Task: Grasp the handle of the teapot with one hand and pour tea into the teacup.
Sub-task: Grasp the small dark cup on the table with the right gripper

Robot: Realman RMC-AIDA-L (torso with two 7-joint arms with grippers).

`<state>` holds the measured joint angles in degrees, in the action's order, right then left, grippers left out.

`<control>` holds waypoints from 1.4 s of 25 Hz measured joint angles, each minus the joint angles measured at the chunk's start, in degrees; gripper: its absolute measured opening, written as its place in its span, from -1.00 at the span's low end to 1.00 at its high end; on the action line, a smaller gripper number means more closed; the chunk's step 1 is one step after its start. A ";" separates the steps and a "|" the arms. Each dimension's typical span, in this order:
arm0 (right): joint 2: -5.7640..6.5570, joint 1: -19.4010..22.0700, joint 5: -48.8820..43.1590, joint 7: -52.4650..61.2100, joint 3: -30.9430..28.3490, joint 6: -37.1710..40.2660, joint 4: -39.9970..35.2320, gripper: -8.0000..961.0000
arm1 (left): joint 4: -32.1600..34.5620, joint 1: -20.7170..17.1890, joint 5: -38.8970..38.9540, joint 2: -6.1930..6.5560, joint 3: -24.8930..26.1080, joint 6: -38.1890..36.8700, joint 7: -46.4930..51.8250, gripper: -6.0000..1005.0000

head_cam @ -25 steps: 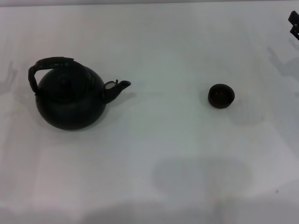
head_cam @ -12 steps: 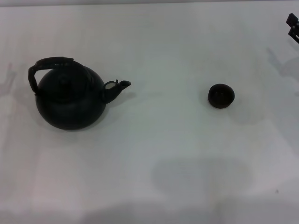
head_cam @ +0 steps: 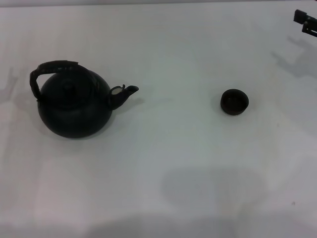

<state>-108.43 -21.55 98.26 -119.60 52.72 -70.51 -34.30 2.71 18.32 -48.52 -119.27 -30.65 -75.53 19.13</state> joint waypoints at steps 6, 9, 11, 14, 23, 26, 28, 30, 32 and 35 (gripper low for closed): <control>1.10 -1.82 -17.82 13.78 -0.42 -5.36 -12.41 0.55 | -0.24 -0.29 0.00 0.00 0.06 -0.51 0.07 0.72; 1.01 -2.81 -24.56 20.38 -0.49 -7.58 -17.43 0.55 | -0.25 -0.34 0.00 0.00 0.07 -0.70 0.11 0.72; 1.05 -4.06 -28.91 25.21 -0.53 -10.07 -19.82 0.56 | -0.25 -0.34 0.00 0.00 0.07 -0.73 0.11 0.72; 1.00 -6.21 -33.93 30.38 -0.68 -15.34 -21.74 0.56 | -0.25 -0.33 0.00 0.03 0.06 -0.75 0.12 0.72; -2.88 -8.20 -39.38 34.28 -0.05 -19.09 -22.57 0.69 | 0.34 -0.08 0.23 0.23 0.12 -0.07 -0.16 0.71; -5.05 -8.19 -42.82 33.65 0.00 -17.20 -22.03 0.72 | 0.44 0.26 0.66 0.26 0.14 0.37 -0.31 0.71; -6.19 -8.24 -44.89 33.03 0.27 -15.68 -21.42 0.75 | 0.53 0.55 0.74 0.31 0.15 0.68 -0.36 0.71; -6.63 -8.47 -45.80 32.70 1.08 -14.52 -19.87 0.77 | 0.55 0.86 0.76 0.36 0.15 0.93 -0.38 0.71; -6.68 -8.84 -45.86 32.65 2.04 -13.62 -18.07 0.80 | 0.63 1.07 0.77 0.36 0.15 1.22 -0.39 0.71; -6.73 -9.00 -45.84 32.65 2.61 -12.75 -16.74 0.82 | 0.68 1.14 0.80 0.42 0.15 1.64 -0.45 0.71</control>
<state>-115.16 -30.55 52.42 -86.94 55.33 -83.26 -51.04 3.39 19.46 -47.72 -118.84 -30.49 -73.89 18.69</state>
